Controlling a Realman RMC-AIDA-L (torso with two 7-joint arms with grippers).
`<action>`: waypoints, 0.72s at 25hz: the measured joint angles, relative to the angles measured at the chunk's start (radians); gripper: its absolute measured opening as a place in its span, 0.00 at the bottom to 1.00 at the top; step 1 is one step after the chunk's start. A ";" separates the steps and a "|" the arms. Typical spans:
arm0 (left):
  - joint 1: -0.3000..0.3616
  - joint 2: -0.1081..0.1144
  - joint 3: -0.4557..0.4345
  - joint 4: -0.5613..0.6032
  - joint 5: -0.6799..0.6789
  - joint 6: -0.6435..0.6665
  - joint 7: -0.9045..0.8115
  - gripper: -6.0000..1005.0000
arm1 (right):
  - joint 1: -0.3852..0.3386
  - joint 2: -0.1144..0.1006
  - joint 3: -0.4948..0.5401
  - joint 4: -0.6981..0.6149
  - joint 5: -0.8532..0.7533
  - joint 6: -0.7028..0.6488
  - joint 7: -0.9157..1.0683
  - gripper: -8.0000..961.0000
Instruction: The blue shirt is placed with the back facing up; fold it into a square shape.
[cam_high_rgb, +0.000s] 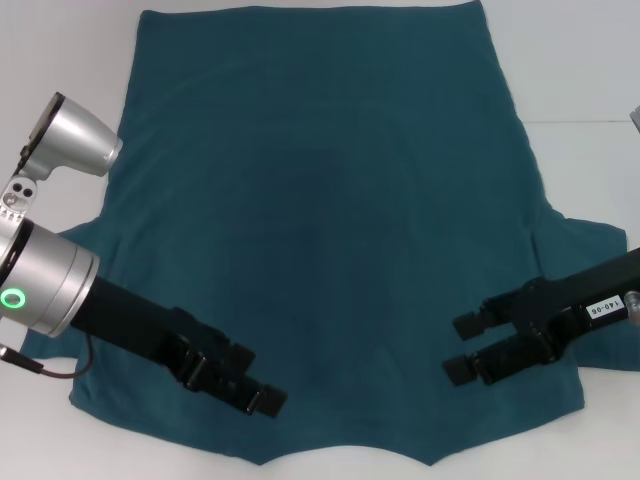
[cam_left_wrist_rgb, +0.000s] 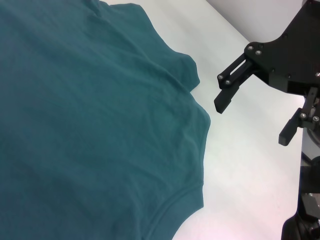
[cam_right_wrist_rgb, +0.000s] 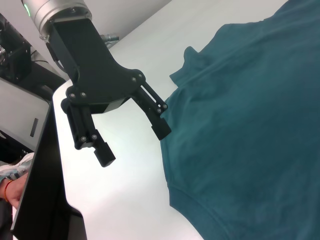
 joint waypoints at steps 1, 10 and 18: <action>0.000 0.000 0.000 0.000 0.000 0.000 0.000 0.91 | 0.000 0.000 0.000 0.000 0.000 0.000 0.000 0.92; -0.003 0.000 -0.001 0.001 -0.001 -0.001 -0.003 0.90 | -0.003 0.000 0.000 0.000 0.000 0.000 -0.001 0.92; -0.010 0.000 -0.002 0.002 -0.002 -0.001 -0.005 0.89 | -0.006 0.000 0.000 0.000 0.000 0.001 -0.004 0.92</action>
